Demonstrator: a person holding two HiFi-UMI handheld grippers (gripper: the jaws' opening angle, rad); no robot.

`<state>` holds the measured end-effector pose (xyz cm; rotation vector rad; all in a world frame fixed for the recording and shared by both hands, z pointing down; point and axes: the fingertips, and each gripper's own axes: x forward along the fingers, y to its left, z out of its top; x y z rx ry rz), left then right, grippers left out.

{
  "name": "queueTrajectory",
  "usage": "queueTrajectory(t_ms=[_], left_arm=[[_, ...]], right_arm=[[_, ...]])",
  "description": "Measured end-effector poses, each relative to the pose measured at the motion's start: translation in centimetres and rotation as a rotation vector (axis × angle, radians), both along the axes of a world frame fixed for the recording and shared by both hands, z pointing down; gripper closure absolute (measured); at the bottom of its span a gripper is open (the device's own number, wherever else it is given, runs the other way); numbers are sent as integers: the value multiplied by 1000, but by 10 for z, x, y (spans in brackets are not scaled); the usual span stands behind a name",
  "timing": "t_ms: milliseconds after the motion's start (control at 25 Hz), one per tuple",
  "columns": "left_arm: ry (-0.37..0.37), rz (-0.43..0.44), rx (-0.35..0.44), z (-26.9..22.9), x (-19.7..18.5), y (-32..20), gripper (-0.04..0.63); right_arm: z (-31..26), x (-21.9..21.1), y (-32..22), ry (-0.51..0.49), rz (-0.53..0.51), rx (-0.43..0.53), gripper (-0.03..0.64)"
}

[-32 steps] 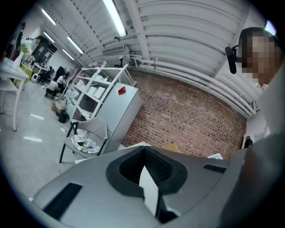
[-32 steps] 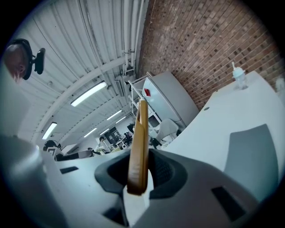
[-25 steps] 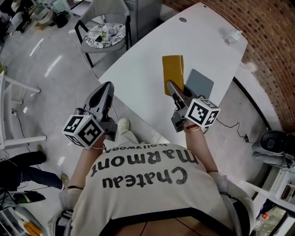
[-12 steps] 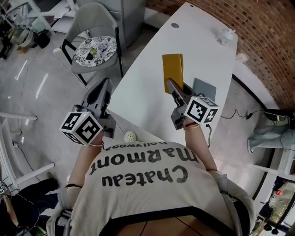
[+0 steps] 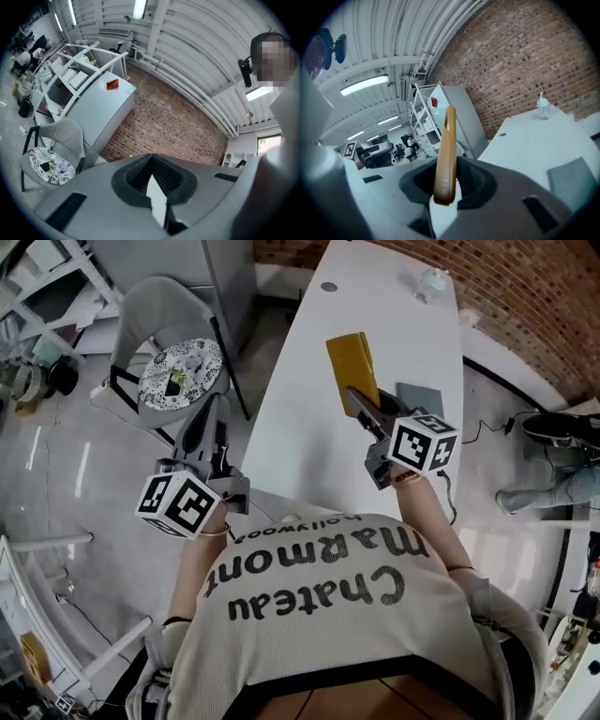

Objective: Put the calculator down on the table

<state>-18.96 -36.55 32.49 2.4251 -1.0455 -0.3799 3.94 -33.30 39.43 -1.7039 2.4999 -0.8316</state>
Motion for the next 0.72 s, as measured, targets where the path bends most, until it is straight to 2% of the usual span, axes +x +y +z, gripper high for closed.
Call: queueTrajectory(t_ms=[240,320,480,600,720], left_arm=[[20,-18,-35,12,-2,-5,594],[1,-29,-41,13,-2,-4,594],[-67,-60,-63,15,-9,-2,594],[-115,-83,-71,17,-11,-4,594],[-111,-100,-92,24,-16,-3,594]], right_arm=[[20,4,-6,46,-8,-51,525],[28,6,-10,46,-17,-68,525],[47,14,-23,-23,-22,-126,525],[61,29,-34,15,-34,-172,525],[82,38,-37,37,-52,-225,525]])
